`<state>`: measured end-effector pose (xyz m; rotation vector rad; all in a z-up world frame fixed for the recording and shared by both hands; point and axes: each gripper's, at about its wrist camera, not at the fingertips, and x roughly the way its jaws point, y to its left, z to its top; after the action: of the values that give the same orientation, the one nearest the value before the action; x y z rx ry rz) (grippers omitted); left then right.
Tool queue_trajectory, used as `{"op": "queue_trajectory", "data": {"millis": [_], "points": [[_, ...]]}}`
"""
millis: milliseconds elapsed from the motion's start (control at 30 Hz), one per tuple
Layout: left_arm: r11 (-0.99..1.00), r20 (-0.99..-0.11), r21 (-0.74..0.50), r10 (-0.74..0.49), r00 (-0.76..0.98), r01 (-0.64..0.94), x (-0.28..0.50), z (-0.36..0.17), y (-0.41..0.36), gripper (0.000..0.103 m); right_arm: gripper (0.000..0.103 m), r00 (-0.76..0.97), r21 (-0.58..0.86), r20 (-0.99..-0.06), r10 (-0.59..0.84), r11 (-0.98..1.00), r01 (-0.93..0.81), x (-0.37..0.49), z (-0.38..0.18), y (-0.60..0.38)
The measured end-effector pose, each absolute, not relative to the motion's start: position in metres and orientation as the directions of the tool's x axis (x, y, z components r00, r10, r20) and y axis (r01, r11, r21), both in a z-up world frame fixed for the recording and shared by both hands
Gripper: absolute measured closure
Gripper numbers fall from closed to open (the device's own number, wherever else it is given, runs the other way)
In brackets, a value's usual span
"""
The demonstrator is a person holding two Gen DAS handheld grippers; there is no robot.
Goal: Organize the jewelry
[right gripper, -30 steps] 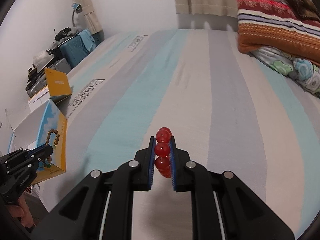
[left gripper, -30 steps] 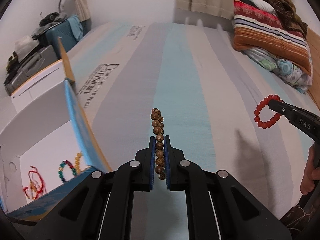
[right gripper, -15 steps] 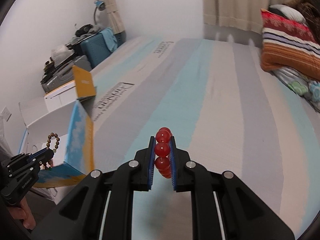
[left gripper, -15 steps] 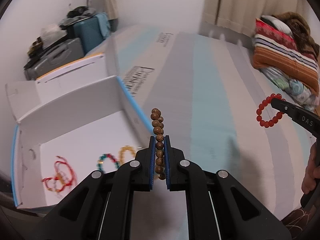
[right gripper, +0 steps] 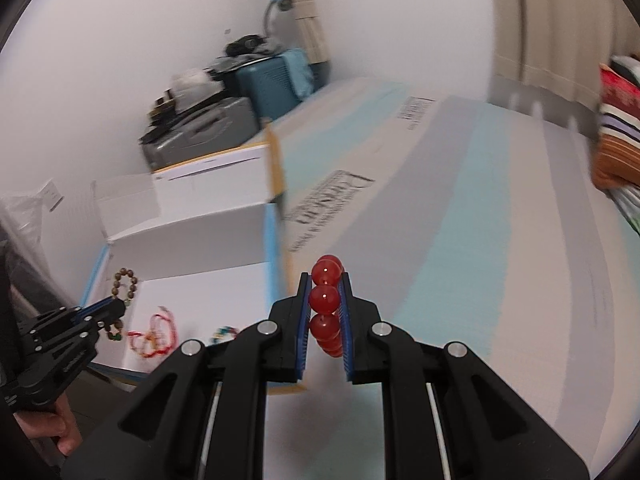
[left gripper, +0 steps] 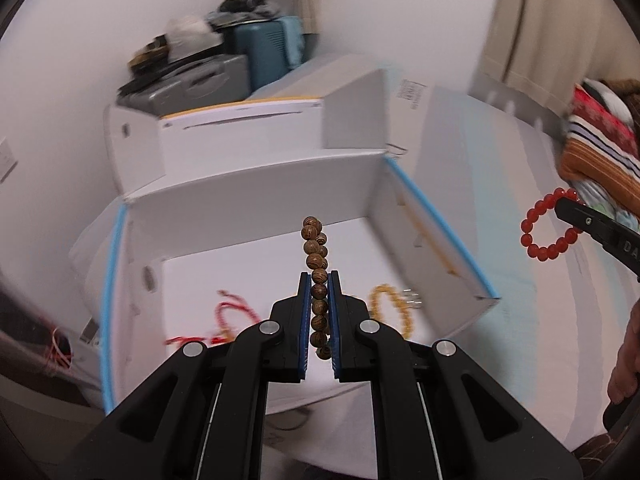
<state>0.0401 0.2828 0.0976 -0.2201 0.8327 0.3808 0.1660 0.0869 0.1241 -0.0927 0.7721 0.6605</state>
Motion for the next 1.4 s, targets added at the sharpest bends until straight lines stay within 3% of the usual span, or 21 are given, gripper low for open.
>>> {"op": "queue_trajectory", "data": {"millis": [233, 767, 833, 867, 933, 967, 1033, 1100, 1233, 1300, 1400], "points": [[0.884, -0.790, -0.062, 0.240, 0.563, -0.464, 0.023, 0.081, 0.322, 0.096, 0.091, 0.431, 0.176, -0.701, 0.568, 0.724, -0.667, 0.149, 0.114, 0.147], [0.854, -0.847, -0.100, 0.195, 0.494, -0.510, 0.029, 0.029, 0.352, 0.092, 0.087, 0.344, 0.135, -0.805, 0.482, 0.715, -0.686, 0.151, 0.057, 0.201], [0.853, -0.844, -0.098, 0.202, 0.497, -0.513, 0.027, 0.028, 0.352, 0.082, 0.072, 0.355, 0.129, -0.798, 0.488, 0.713, -0.690, 0.149, 0.060, 0.202], [0.850, -0.842, -0.100, 0.205, 0.500, -0.517, 0.026, 0.029, 0.353, 0.076, 0.058, 0.366, 0.124, -0.790, 0.491, 0.714, -0.689, 0.147, 0.062, 0.201], [0.841, -0.833, -0.091, 0.230, 0.504, -0.534, 0.023, 0.033, 0.353, 0.045, 0.055, 0.379, 0.126, -0.774, 0.507, 0.710, -0.693, 0.144, 0.068, 0.198], [0.835, -0.821, -0.075, 0.258, 0.510, -0.544, 0.020, 0.038, 0.352, 0.040, 0.052, 0.382, 0.127, -0.770, 0.510, 0.710, -0.693, 0.143, 0.071, 0.198], [0.831, -0.801, -0.058, 0.293, 0.523, -0.553, 0.016, 0.047, 0.349, 0.023, 0.036, 0.394, 0.128, -0.754, 0.525, 0.706, -0.697, 0.139, 0.079, 0.194], [0.829, -0.779, -0.050, 0.317, 0.541, -0.557, 0.010, 0.057, 0.346, 0.017, 0.026, 0.423, 0.118, -0.731, 0.535, 0.710, -0.695, 0.133, 0.087, 0.189], [0.823, -0.754, -0.054, 0.338, 0.563, -0.566, -0.002, 0.071, 0.339, 0.006, 0.018, 0.444, 0.110, -0.706, 0.552, 0.704, -0.701, 0.119, 0.100, 0.178], [0.820, -0.745, -0.054, 0.347, 0.569, -0.570, -0.008, 0.075, 0.335, 0.006, 0.010, 0.446, 0.114, -0.697, 0.562, 0.700, -0.705, 0.113, 0.103, 0.171], [0.809, -0.746, -0.061, 0.352, 0.565, -0.584, -0.019, 0.075, 0.330, 0.006, 0.007, 0.454, 0.116, -0.682, 0.573, 0.698, -0.707, 0.100, 0.103, 0.159]]}}
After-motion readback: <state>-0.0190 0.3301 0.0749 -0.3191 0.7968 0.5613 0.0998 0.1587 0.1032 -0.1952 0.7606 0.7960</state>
